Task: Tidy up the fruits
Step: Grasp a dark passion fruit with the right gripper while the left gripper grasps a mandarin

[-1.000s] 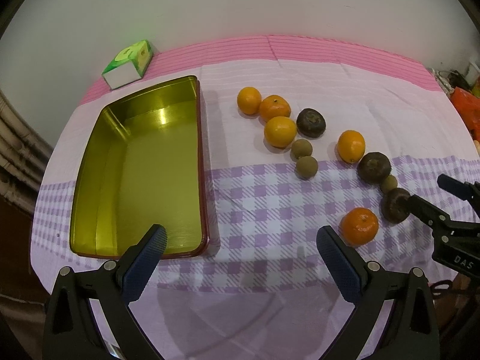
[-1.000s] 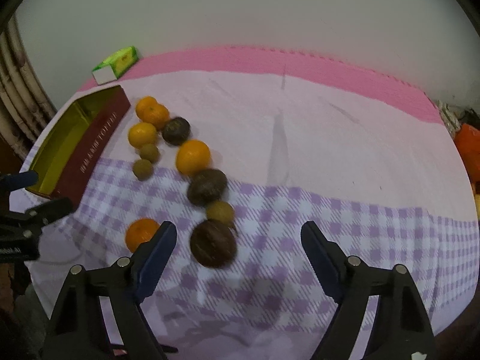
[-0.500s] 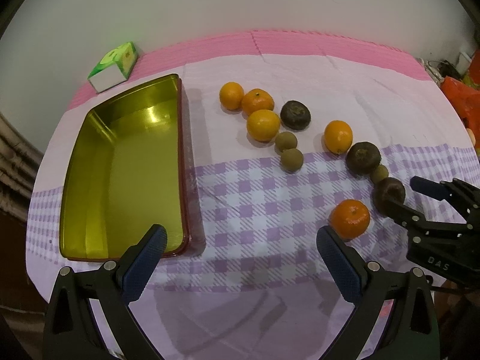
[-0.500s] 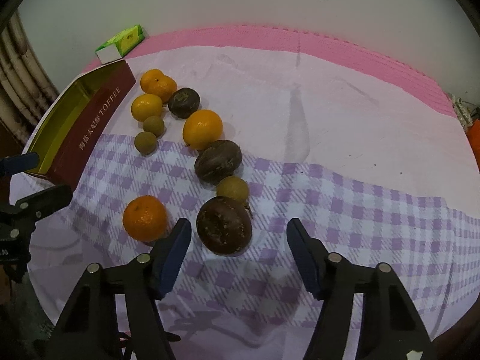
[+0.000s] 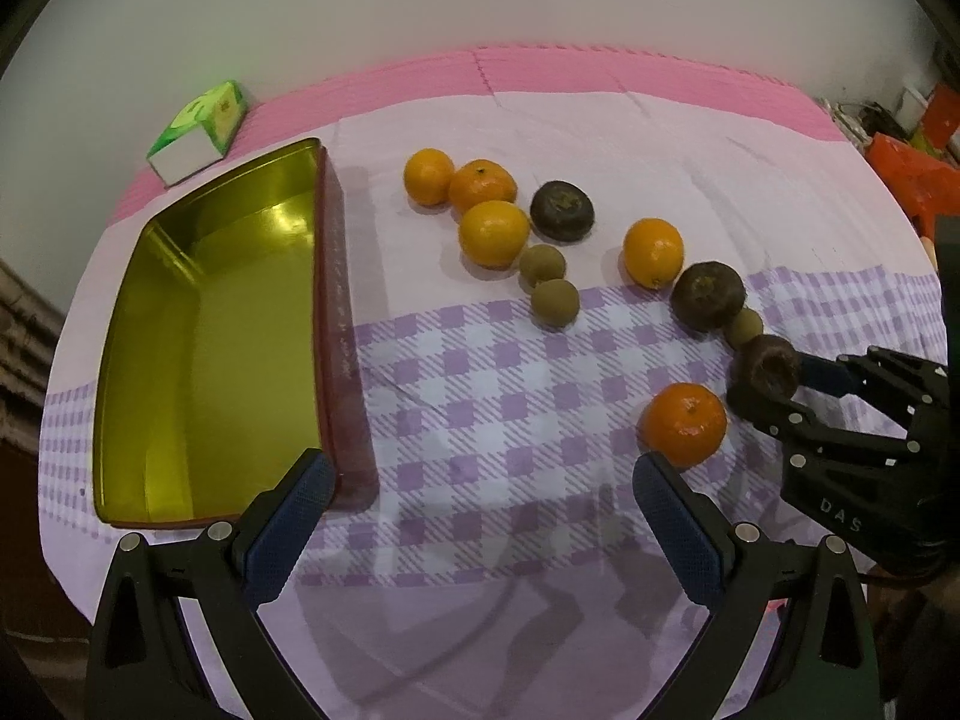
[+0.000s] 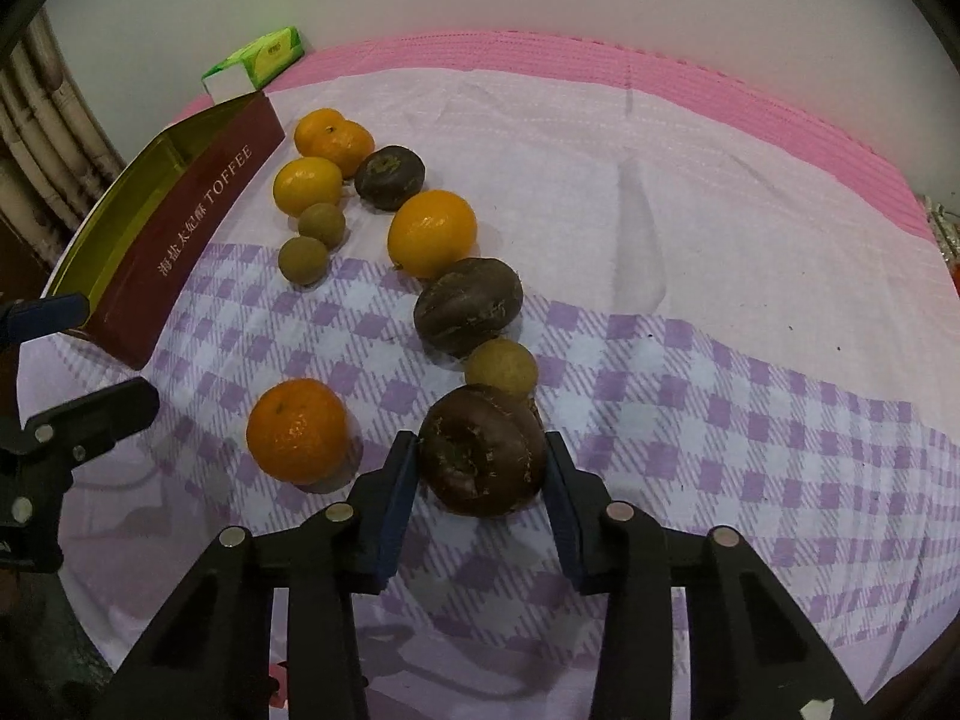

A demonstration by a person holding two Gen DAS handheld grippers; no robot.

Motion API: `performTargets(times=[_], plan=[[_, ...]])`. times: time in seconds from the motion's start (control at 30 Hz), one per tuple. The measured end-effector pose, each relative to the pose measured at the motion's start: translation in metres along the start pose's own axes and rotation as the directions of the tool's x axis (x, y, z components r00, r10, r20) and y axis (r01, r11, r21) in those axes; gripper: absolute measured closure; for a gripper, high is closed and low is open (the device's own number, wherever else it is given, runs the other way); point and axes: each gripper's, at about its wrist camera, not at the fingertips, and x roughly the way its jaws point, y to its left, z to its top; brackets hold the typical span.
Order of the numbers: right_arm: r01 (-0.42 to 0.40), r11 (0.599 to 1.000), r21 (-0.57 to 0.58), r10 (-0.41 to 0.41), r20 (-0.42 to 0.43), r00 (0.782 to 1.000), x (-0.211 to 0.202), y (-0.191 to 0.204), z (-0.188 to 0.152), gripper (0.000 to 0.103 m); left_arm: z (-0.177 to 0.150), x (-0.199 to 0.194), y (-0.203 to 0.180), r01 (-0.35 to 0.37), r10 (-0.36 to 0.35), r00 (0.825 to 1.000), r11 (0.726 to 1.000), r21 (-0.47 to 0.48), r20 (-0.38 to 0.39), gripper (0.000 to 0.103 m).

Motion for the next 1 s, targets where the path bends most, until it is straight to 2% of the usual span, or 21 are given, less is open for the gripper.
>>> performTargets(times=[0.5, 0.67, 0.93, 1.0], plan=[[0.064, 0.987, 0.148, -0.063, -0.011, 0.998, 0.002, -0.04, 0.008, 0.065, 0.001, 0.015, -0.042, 0.102, -0.097, 0.994, 0.989, 0.107, -0.05, 0.004], [0.066, 0.979, 0.194, -0.066, -0.009, 0.998, 0.003, -0.048, 0.013, 0.065, 0.006, 0.025, -0.056, 0.145, -0.136, 0.987, 0.982, 0.119, -0.087, 0.018], [0.05, 0.975, 0.217, -0.05, -0.005, 0.999, -0.002, -0.055, 0.009, 0.065, 0.017, 0.035, -0.069, 0.173, -0.159, 0.981, 0.976, 0.133, -0.106, 0.032], [0.046, 0.974, 0.22, -0.047, -0.003, 0.999, -0.001, -0.055, 0.01, 0.065, 0.02, 0.04, -0.073, 0.174, -0.159, 0.981, 0.975, 0.138, -0.111, 0.04]])
